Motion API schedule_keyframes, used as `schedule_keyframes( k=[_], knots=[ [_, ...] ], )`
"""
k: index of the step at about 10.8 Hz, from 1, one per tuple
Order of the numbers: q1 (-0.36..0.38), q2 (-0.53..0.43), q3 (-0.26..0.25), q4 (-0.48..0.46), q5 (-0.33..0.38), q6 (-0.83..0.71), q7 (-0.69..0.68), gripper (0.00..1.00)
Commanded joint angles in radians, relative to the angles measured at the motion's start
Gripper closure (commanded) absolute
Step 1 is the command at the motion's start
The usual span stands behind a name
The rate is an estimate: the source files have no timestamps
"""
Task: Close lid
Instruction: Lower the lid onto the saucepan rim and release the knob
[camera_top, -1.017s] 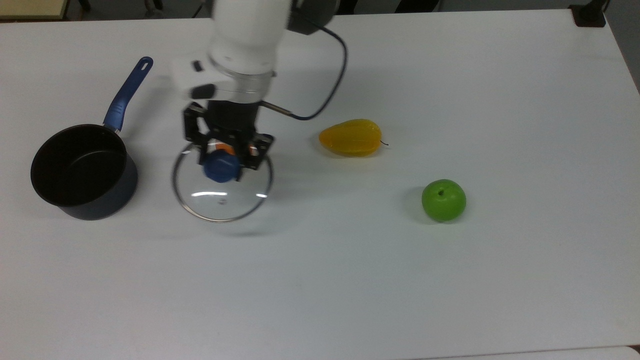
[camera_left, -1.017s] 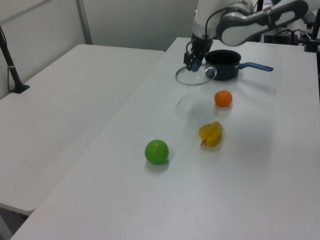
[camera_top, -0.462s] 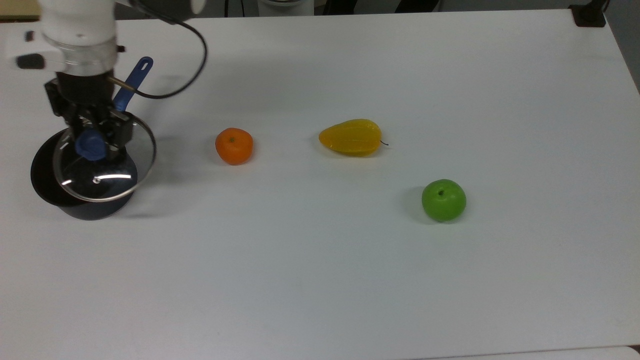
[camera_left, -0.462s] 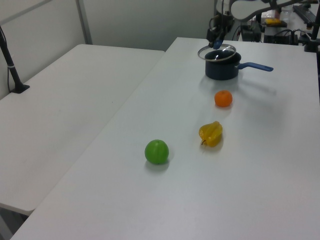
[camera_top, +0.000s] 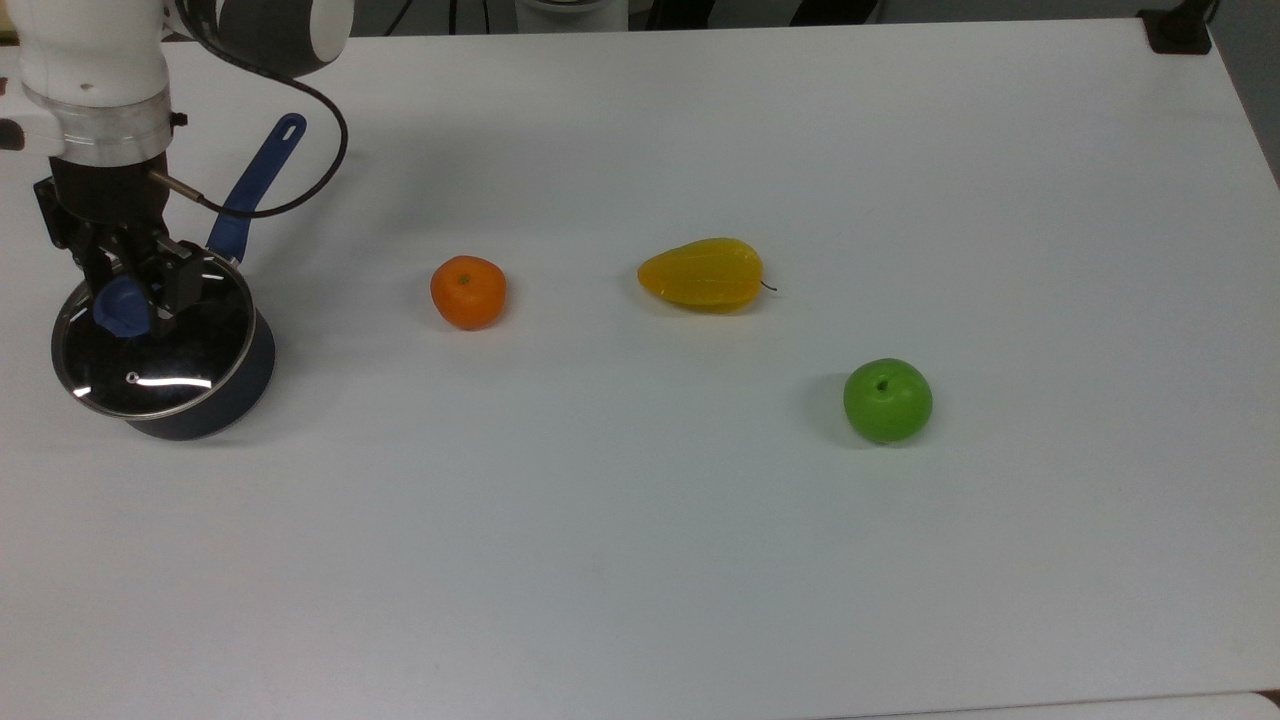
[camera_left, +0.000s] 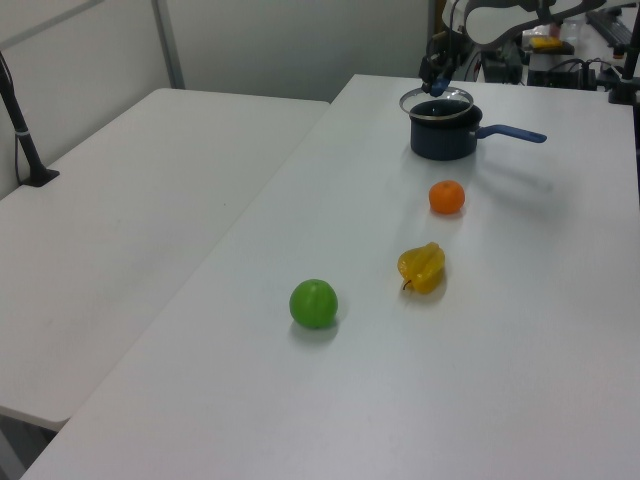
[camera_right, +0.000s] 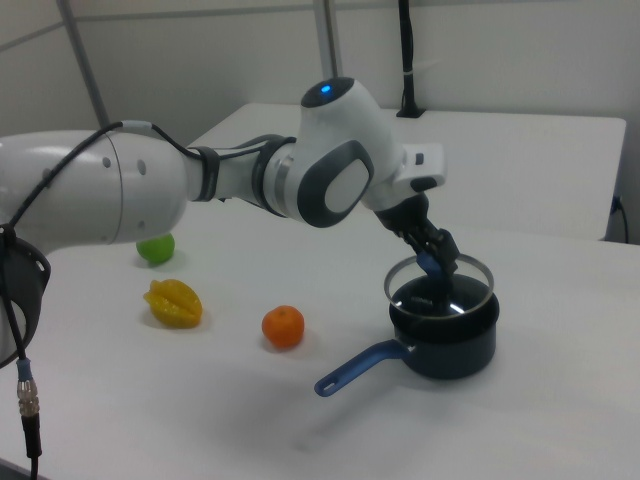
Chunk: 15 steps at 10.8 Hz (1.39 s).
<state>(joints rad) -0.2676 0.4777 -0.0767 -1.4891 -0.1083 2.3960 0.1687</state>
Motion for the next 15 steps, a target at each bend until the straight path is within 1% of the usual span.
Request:
schedule_keyframes(
  k=[1, 3, 13, 15],
  knots=[
    [-0.016, -0.007, 0.006, -0.013, 0.022, 0.014, -0.023, 0.55],
    [-0.021, -0.013, 0.006, -0.039, 0.021, 0.014, -0.025, 0.54],
    [-0.028, -0.013, 0.006, -0.065, 0.018, 0.015, -0.025, 0.54],
    [-0.028, -0.028, 0.006, -0.077, 0.018, 0.012, -0.025, 0.54]
  ],
)
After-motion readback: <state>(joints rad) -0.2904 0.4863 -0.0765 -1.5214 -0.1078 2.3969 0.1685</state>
